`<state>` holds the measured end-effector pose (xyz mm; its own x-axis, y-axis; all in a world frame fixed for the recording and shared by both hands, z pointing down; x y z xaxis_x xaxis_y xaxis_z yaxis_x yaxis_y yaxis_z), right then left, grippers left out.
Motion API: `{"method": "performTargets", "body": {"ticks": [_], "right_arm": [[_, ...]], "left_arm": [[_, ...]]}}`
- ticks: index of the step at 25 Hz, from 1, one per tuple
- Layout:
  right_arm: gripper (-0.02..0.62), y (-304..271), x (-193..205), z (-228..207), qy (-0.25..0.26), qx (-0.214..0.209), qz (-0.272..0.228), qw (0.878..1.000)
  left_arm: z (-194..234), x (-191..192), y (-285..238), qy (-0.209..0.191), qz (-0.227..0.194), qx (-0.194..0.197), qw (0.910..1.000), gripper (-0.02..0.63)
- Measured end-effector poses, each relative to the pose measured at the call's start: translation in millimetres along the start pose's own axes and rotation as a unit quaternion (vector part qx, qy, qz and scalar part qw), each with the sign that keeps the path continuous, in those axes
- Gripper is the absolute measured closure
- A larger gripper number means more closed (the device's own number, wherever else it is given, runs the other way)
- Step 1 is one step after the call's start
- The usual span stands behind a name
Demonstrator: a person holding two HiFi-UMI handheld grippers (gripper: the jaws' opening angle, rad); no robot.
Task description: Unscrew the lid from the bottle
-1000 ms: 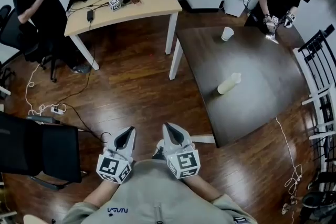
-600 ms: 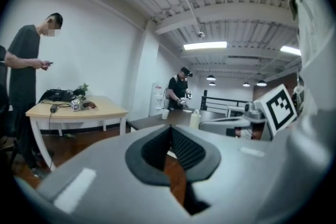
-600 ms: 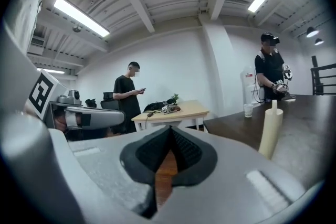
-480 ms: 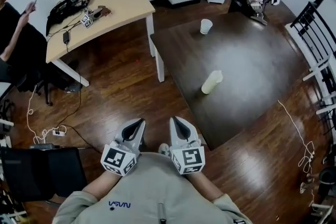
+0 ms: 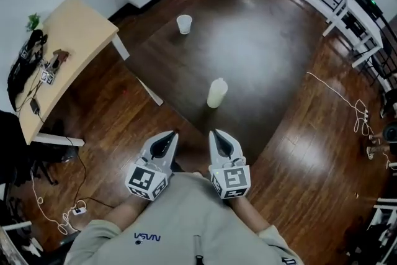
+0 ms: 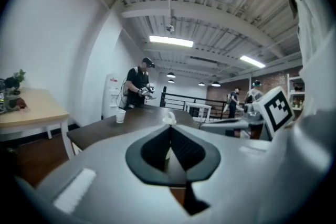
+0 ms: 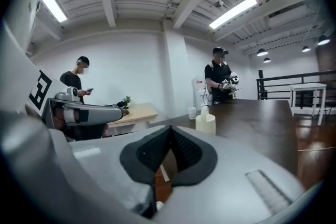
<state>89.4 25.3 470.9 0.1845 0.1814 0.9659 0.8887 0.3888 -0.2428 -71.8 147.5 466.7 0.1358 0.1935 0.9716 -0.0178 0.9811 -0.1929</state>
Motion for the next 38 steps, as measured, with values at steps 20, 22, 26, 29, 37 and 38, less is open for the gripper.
{"method": "performTargets", "body": {"ticks": [20,22,26,29,37,38], "right_arm": [[0.321,-90,50,-38,-0.067,0.222,0.088,0.969],[0.292,-101,62,-46,-0.079,0.22,0.091,0.968],[0.267,-125,72,-55,-0.084,0.2,0.079,0.973],[0.255,-139,73,-63,-0.073,0.188,0.067,0.977],[0.249,-187,74,-65,-0.034,0.144,0.058,0.987],[0.25,-187,74,-66,-0.027,0.141,0.057,0.988]], "left_arm": [[131,-5,-175,-0.069,0.093,0.233,0.9656,0.601],[134,2,-184,-0.071,0.109,0.237,0.9628,0.571],[140,10,-194,-0.085,0.14,0.231,0.9591,0.549],[140,11,-192,-0.088,0.157,0.225,0.9577,0.543],[149,7,-180,-0.081,0.188,0.195,0.9593,0.538],[146,7,-180,-0.08,0.189,0.193,0.9594,0.538]]}}
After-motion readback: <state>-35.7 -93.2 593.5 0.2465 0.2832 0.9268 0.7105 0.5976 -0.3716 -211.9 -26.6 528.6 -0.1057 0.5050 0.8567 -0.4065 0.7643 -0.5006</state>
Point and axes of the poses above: the fingertips, and each gripper's own axes: y backward along the fingers, z to its left, x out of its underside, the point moved 9 cm from there along y, backward along the fingers, and after that the axes turned 2 degrees about -x, right-handed, at the moved point
